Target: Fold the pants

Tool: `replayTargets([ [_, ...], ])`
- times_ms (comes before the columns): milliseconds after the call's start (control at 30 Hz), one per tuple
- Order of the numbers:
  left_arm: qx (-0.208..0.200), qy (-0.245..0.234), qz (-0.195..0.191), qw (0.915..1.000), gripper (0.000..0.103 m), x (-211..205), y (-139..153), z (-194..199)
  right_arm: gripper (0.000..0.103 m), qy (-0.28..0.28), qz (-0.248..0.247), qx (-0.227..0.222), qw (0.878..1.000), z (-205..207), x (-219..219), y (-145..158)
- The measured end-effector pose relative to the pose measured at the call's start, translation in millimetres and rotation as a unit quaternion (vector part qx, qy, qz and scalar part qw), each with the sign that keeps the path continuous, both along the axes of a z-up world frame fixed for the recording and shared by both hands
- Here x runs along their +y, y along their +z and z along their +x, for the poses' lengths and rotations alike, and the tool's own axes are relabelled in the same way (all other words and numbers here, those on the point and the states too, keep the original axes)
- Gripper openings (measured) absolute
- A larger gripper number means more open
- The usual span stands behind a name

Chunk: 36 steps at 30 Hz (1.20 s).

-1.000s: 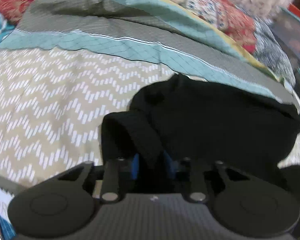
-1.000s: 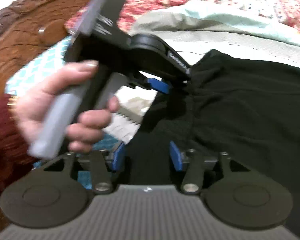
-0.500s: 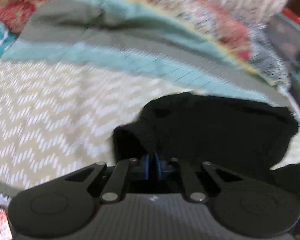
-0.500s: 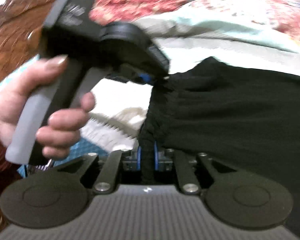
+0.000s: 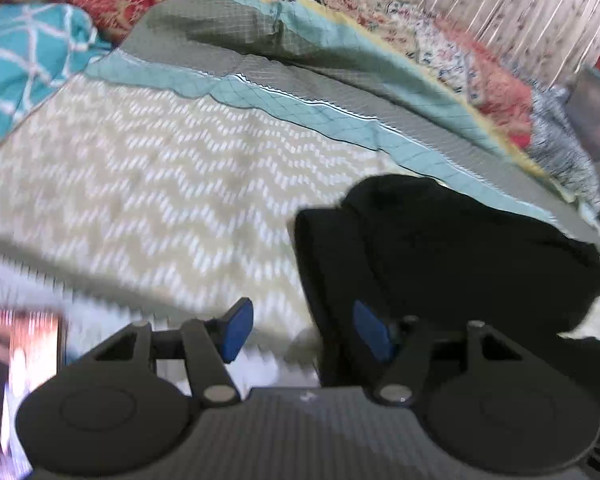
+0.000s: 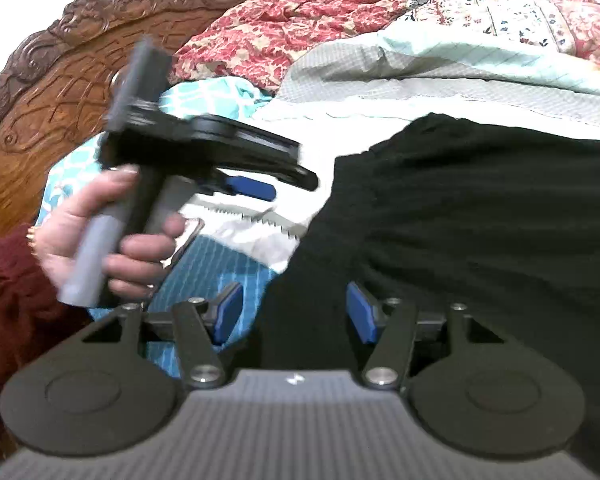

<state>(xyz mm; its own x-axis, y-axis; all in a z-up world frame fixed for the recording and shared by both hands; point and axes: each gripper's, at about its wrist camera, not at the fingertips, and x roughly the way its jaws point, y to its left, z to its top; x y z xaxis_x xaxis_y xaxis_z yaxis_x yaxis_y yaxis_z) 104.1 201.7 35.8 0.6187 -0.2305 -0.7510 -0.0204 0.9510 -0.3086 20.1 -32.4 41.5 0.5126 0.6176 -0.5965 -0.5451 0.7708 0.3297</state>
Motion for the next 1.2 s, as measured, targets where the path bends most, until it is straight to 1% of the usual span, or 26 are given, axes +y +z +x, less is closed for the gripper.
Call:
replayTargets([
  [67,0.009,-0.007,-0.008,0.9999,0.058,-6,-3,-20,0.06,0.021,-0.003,0.008,1.0,-3,4,-8],
  [100,0.015,-0.014,-0.007,0.9998,0.058,-11,-7,-28,0.06,0.033,-0.009,0.022,0.999,-6,9,-14],
  [167,0.023,-0.021,0.02,0.9993,0.059,-22,-16,-41,0.062,0.071,-0.01,0.07,0.995,-7,19,-30],
  [200,0.027,-0.023,0.045,0.9984,0.058,-29,-22,-48,0.062,0.082,-0.023,0.078,0.993,-9,25,-36],
  [233,0.027,-0.017,0.065,0.9974,0.058,-33,-25,-54,0.062,0.08,-0.033,0.067,0.994,-12,28,-35],
  [267,0.027,-0.013,0.072,0.997,0.058,-34,-25,-59,0.062,0.086,-0.03,0.058,0.994,-16,28,-31],
  [333,0.028,0.001,0.056,0.9981,0.059,-28,-22,-70,0.061,0.098,-0.007,0.043,0.994,-21,20,-18],
  [367,0.028,0.008,0.05,0.9983,0.059,-26,-20,-73,0.06,0.094,-0.003,0.032,0.995,-21,14,-12],
  [433,0.024,0.024,0.047,0.9983,0.06,-23,-14,-83,0.06,0.07,0.001,0.017,0.997,-21,-4,-1],
  [500,0.013,0.032,0.043,0.9985,0.061,-22,-9,-96,0.06,0.036,0.008,0.012,0.999,-21,-27,4],
  [567,0.0,0.034,0.031,0.9989,0.062,-25,-1,-109,0.06,-0.011,0.009,0.014,1.0,-25,-54,5],
  [600,-0.006,0.036,0.032,0.9988,0.063,-27,0,-114,0.06,-0.038,0.01,0.019,0.999,-27,-70,5],
  [667,-0.005,0.037,0.044,0.9984,0.063,-35,-1,-121,0.055,-0.082,0.016,0.029,0.996,-37,-94,0],
  [733,0.016,0.035,0.059,0.9975,0.063,-44,-11,-121,0.043,-0.124,0.02,0.042,0.991,-46,-117,-2],
  [767,0.031,0.037,0.065,0.9968,0.064,-46,-18,-120,0.04,-0.137,0.019,0.049,0.989,-52,-124,-4],
  [800,0.035,0.041,0.071,0.996,0.065,-47,-23,-121,0.037,-0.148,0.019,0.055,0.987,-55,-130,-7],
  [833,0.03,0.045,0.077,0.9956,0.066,-48,-25,-124,0.035,-0.153,0.019,0.063,0.986,-51,-131,-11],
  [900,0.028,0.054,0.082,0.9947,0.066,-46,-24,-128,0.035,-0.163,0.018,0.086,0.983,-51,-133,-19],
  [933,0.03,0.06,0.08,0.9945,0.066,-45,-24,-128,0.035,-0.165,0.012,0.101,0.981,-51,-133,-23],
  [1000,0.035,0.067,0.076,0.9943,0.066,-41,-23,-129,0.035,-0.168,-0.012,0.149,0.974,-44,-127,-43],
  [1067,0.034,0.075,0.08,0.9934,0.066,-39,-21,-132,0.035,-0.176,0.0,0.149,0.973,-44,-126,-47],
  [1133,0.033,0.086,0.089,0.9918,0.064,-36,-18,-137,0.036,-0.174,-0.002,0.149,0.973,-42,-121,-46],
  [1167,0.033,0.092,0.087,0.9914,0.064,-34,-16,-140,0.036,-0.175,-0.001,0.149,0.973,-43,-120,-46],
  [1200,0.03,0.099,0.076,0.9918,0.064,-30,-13,-143,0.036,-0.176,0.001,0.148,0.973,-43,-118,-46],
])
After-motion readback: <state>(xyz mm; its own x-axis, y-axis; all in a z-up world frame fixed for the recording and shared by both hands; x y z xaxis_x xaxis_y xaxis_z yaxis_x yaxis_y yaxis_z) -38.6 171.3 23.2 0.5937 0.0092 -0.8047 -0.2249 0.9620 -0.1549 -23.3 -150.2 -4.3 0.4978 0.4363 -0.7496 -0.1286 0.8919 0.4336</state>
